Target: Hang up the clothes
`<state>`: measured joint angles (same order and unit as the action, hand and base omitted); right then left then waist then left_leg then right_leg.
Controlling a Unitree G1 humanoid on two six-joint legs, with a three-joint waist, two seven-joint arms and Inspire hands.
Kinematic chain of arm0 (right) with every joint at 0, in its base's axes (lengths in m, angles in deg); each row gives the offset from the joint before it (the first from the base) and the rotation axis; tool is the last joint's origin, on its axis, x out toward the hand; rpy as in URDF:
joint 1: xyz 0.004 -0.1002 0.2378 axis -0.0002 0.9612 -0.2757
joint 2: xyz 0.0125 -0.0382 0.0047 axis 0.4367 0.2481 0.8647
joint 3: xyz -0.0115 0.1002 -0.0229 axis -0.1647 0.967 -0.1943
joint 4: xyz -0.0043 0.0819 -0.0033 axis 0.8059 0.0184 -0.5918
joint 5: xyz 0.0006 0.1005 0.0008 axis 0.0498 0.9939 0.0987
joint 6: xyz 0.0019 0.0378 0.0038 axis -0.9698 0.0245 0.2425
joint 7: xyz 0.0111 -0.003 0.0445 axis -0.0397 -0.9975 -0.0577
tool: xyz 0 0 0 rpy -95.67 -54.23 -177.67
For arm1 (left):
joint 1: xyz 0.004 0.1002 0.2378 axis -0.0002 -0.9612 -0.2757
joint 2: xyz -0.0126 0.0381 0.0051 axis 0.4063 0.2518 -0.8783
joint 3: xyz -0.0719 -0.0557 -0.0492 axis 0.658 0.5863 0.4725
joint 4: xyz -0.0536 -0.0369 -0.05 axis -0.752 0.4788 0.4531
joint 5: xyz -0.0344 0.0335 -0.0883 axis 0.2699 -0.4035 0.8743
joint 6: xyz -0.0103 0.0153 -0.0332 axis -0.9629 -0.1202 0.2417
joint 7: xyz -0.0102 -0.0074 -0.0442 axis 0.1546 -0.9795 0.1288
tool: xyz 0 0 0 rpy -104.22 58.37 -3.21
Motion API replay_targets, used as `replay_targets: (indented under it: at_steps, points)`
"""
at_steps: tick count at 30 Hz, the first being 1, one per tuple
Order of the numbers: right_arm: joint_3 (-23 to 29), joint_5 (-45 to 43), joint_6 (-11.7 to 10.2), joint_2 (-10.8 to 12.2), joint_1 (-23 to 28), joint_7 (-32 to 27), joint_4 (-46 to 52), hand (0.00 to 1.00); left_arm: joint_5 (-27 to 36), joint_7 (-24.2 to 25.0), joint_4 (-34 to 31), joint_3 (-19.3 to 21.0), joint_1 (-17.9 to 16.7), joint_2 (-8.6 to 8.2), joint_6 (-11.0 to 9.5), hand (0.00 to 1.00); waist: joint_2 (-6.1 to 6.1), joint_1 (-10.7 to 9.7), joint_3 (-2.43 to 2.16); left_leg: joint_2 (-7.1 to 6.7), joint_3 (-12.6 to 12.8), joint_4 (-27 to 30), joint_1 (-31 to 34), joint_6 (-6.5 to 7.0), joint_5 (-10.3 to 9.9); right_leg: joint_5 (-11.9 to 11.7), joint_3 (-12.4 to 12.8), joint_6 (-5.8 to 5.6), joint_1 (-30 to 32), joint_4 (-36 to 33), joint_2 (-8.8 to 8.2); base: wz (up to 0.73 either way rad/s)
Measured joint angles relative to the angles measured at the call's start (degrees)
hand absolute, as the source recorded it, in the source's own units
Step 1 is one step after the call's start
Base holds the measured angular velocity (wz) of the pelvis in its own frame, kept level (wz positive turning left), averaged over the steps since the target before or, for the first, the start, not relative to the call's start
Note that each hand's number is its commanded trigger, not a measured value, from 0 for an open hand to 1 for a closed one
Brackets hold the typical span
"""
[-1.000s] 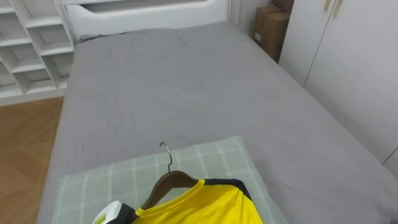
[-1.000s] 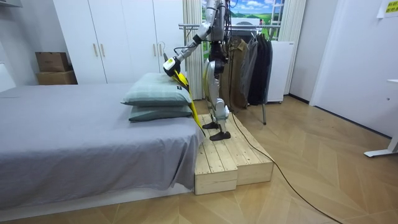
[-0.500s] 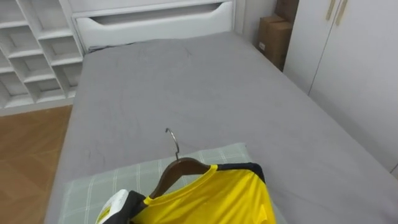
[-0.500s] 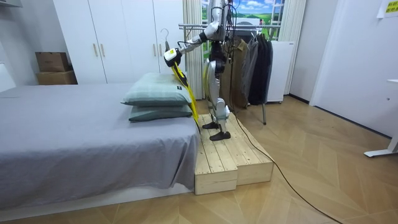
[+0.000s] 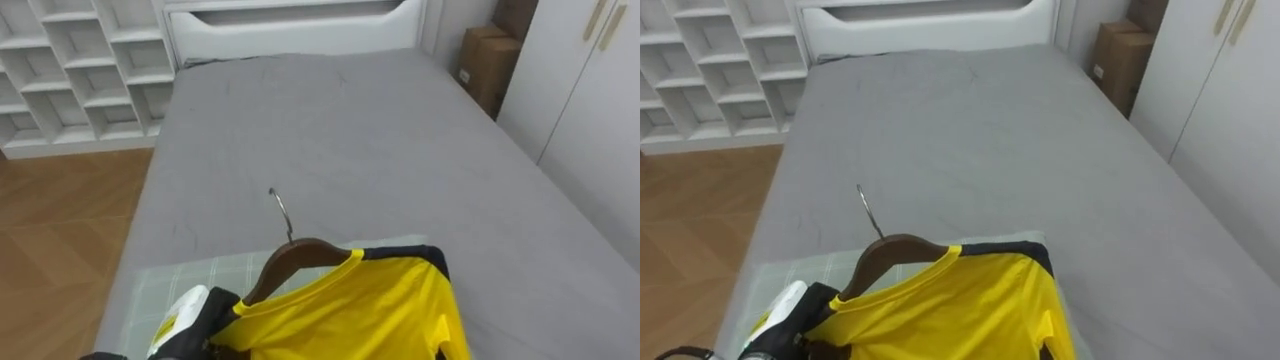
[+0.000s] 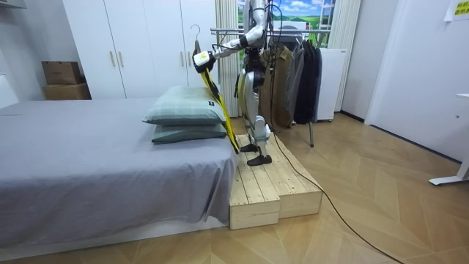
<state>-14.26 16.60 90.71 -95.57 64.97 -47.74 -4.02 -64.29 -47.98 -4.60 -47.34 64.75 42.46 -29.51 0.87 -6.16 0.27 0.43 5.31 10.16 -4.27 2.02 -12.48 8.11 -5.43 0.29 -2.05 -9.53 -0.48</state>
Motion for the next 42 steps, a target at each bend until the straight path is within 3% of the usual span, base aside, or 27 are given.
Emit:
replay_targets:
  at_steps: [5, 7, 11, 15, 21, 29, 38, 42]
  points:
    - [0.4, 0.0, 0.0, 0.0, 0.2, 0.1, -0.1, 0.0, 0.0, 0.3, -2.2, 0.0, -0.3, 0.01, 0.3, 1.0, -0.06, 0.1, -0.06, -0.05, -0.2, -0.1, -0.4, 0.01, 0.0, 0.2, 0.0, -0.27, -0.5, 0.0, -0.2, 0.01]
    - [0.5, 0.0, 0.0, 0.0, 0.5, 0.1, -0.3, 0.0, 0.0, 0.3, -2.7, 0.1, -0.7, 0.01, 0.3, 1.0, -0.11, 0.1, -0.38, -0.13, -0.2, -0.3, -1.0, 0.02, 0.0, 0.2, 0.0, -0.29, -1.2, 0.2, -0.16, 0.0]
    - [1.0, 0.0, 0.0, 0.0, 1.0, 0.5, -0.5, 0.0, 0.0, 0.4, -2.8, 0.1, -0.8, -0.11, 0.3, 1.0, 0.0, 0.0, -0.6, -0.23, -0.6, -0.4, -1.5, 0.02, 0.0, 0.2, -0.2, -0.28, -2.1, 0.7, -0.04, 0.04]
    - [1.2, 0.3, 0.0, -0.1, 0.9, 0.7, -0.7, 0.0, 0.0, 0.3, -2.9, 0.1, -0.8, -0.09, 0.3, 1.0, 0.18, -0.1, -0.48, -0.23, -0.7, -0.5, -1.4, 0.02, 0.0, 0.2, -0.4, -0.25, -2.1, 0.9, 0.04, 0.0]
    - [3.4, 0.5, -0.1, -0.4, 0.8, 0.6, -1.1, 0.0, -0.3, 0.3, -5.7, 0.1, -0.8, 0.23, 0.3, 1.0, 1.02, -0.2, 0.22, -0.24, -0.8, -0.7, -1.4, 0.02, 0.0, 0.2, -0.5, -0.24, -2.0, 0.9, 0.03, 0.0]
    - [4.5, -0.6, -0.1, -0.4, 0.6, 0.0, -2.8, 0.0, -1.6, 0.3, -6.5, 0.3, -0.8, 0.51, 0.4, 1.0, 1.06, -0.2, 0.25, -0.24, -0.9, -0.8, -1.3, 0.01, 0.0, 0.2, -0.8, -0.25, -1.9, 0.9, 0.02, 0.0]
    - [5.8, -3.4, -0.7, -0.6, 0.3, -8.5, -2.4, 0.0, -1.6, -0.6, -7.1, 0.3, -0.8, 0.98, 0.4, 1.0, 0.59, -0.3, 0.51, -0.39, -0.7, -0.8, -1.2, 0.02, 0.0, 0.3, -0.5, -0.29, -1.9, 0.9, -0.03, 0.0]
    - [9.0, -8.3, -0.9, -1.4, -0.7, -12.7, -1.4, 0.0, -1.6, -0.8, -7.1, 0.3, -1.1, 2.36, 0.3, 1.0, 0.14, -0.4, 0.45, -0.38, -0.6, -0.7, -1.2, 0.02, 0.0, 0.3, -0.4, -0.28, -1.7, 0.9, 0.02, 0.0]
